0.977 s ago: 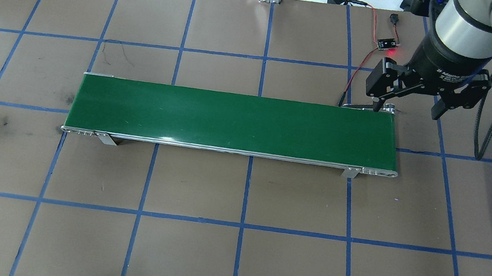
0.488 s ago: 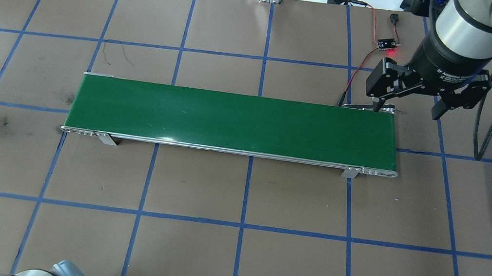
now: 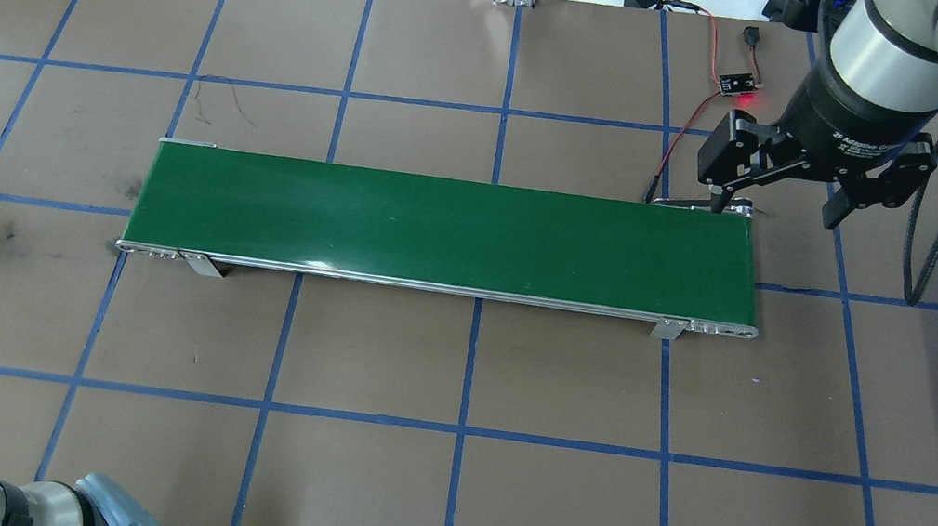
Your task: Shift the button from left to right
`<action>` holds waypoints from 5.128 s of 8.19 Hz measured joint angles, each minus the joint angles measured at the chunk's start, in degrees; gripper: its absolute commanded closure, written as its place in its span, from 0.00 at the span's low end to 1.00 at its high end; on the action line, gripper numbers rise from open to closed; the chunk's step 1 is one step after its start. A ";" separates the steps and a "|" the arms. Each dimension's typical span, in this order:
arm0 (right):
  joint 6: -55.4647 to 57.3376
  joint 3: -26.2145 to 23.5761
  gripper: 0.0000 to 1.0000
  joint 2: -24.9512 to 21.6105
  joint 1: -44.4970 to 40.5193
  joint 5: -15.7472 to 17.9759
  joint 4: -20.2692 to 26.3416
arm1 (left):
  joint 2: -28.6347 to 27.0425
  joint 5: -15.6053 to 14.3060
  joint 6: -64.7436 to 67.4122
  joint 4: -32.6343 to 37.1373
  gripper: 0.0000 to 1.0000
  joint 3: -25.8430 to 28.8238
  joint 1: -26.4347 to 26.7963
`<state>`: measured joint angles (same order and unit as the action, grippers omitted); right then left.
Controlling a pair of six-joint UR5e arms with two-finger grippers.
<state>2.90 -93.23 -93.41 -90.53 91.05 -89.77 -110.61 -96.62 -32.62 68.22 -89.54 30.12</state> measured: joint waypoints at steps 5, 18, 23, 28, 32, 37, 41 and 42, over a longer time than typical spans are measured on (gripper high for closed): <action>-0.08 0.01 0.00 -0.02 0.00 0.00 0.03 | -4.84 3.15 -0.14 -0.71 0.00 0.06 -1.47; -0.17 0.04 0.00 -0.02 0.00 0.00 0.03 | -11.39 7.70 -5.61 -8.33 0.00 0.32 1.91; -0.10 -0.02 0.00 -0.02 0.00 0.00 0.03 | -12.19 7.48 -7.04 -7.52 0.25 0.27 1.97; -0.19 0.04 0.00 -0.02 0.00 0.00 0.03 | -12.70 6.92 -7.48 -6.30 0.52 0.24 1.96; -0.23 0.07 0.00 0.06 0.00 0.00 0.03 | -12.64 6.75 -7.55 -5.42 0.78 0.90 1.96; -0.22 0.07 0.00 0.04 0.00 0.00 0.02 | -10.18 6.18 -7.03 2.13 0.80 7.36 1.88; -0.30 0.07 0.00 0.06 0.02 0.00 0.03 | -0.04 6.54 11.08 8.49 0.80 9.64 5.04; -0.33 0.07 0.00 0.06 0.02 0.00 0.03 | 3.46 6.47 18.95 9.28 0.80 9.38 8.77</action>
<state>2.57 -93.16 -93.35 -90.51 91.06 -89.74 -107.15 -90.15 -13.67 77.51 -80.16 38.89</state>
